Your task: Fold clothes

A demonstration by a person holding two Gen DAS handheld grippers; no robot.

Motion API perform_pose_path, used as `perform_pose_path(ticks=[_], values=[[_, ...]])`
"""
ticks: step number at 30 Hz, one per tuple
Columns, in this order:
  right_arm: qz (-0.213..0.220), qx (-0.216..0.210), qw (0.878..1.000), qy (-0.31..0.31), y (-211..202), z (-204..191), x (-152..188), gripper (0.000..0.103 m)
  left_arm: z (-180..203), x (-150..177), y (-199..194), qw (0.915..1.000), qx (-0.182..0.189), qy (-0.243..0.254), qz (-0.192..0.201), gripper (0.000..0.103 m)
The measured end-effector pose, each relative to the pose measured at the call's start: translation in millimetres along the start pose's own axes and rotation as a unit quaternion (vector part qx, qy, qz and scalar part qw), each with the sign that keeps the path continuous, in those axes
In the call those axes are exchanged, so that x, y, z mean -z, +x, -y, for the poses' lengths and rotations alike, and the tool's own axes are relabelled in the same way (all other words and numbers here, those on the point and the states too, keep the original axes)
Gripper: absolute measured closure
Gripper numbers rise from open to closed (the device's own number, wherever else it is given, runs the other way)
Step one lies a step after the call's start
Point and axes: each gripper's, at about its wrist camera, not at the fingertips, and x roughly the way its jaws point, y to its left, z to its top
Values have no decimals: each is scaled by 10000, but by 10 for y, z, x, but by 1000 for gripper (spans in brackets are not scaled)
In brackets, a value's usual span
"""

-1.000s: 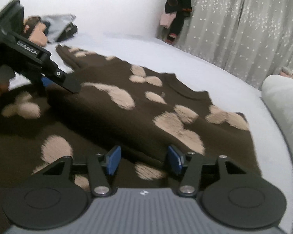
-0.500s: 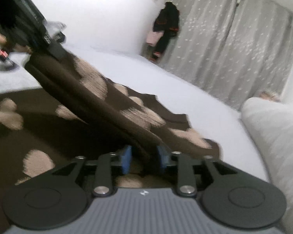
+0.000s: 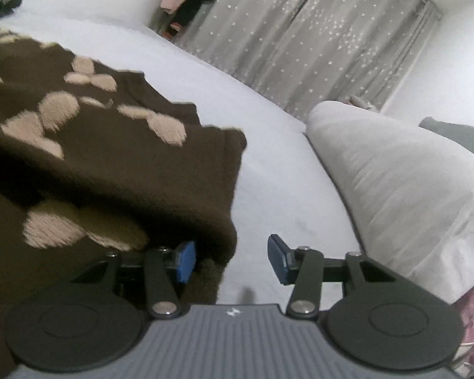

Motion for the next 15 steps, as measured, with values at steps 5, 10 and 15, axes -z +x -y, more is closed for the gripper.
perform_pose_path(ticks=[5, 10, 15], values=[[262, -579, 9963, 572, -215, 117, -114, 49, 197, -142, -47, 9969, 579, 377, 370, 45], [557, -1036, 9858, 1198, -273, 24, -205, 46, 443, -71, 241, 9867, 1324, 849, 397, 45], [450, -1223, 9802, 1492, -55, -114, -187, 45, 487, 101, 579, 9824, 1578, 984, 149, 45]])
